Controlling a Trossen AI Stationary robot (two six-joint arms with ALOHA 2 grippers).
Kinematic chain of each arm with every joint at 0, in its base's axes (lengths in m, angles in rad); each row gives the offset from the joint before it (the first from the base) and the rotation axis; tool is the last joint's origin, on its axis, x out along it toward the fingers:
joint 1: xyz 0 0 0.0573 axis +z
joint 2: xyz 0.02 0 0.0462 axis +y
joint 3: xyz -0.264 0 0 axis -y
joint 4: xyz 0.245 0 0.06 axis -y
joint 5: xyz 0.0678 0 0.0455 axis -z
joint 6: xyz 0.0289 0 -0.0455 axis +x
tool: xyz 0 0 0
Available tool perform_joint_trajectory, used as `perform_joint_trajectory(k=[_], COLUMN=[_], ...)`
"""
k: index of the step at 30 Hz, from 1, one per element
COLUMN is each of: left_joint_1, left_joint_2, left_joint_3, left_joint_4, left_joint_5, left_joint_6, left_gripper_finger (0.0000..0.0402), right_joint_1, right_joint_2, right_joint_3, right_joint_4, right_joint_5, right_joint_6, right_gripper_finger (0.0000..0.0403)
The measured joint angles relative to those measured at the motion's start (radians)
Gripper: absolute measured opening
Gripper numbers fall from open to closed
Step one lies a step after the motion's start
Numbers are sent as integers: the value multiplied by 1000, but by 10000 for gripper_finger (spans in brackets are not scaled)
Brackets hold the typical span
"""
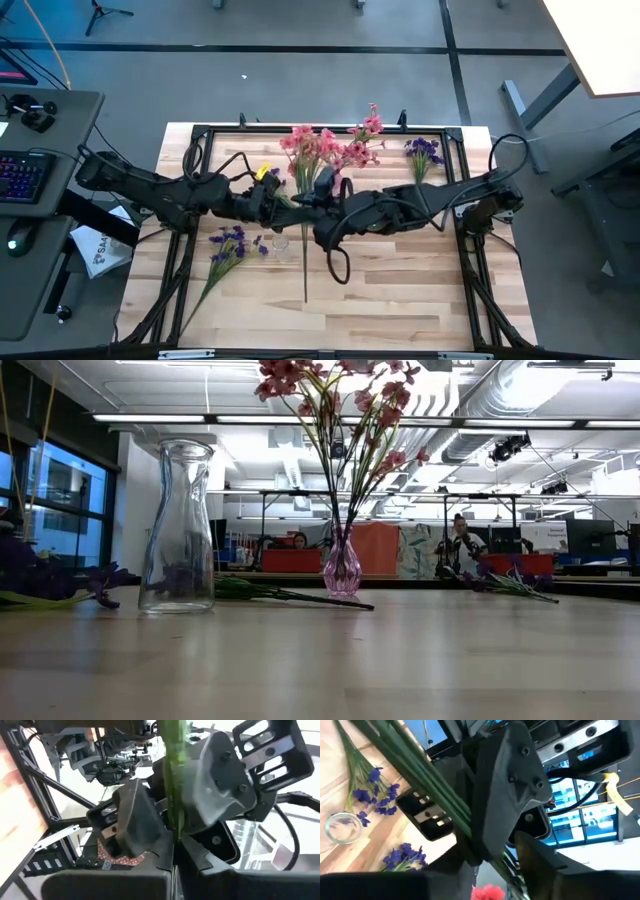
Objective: Sort flowers into vase by color
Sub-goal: Put the pink flowers into the purple vase
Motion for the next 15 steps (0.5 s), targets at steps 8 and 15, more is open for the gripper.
perform_joint_trajectory(k=[8, 15], left_joint_1=[0, 34], left_joint_2=[-3, -60], left_joint_3=[0, 1], left_joint_4=[-20, -107], left_joint_5=[2, 54], left_joint_6=[52, 127], left_gripper_finger=[8, 39], right_joint_1=[3, 14], right_joint_2=[4, 4], right_joint_3=[0, 1], right_joint_4=[0, 9], right_joint_5=[7, 66], right_joint_6=[16, 10], right_gripper_finger=[8, 3])
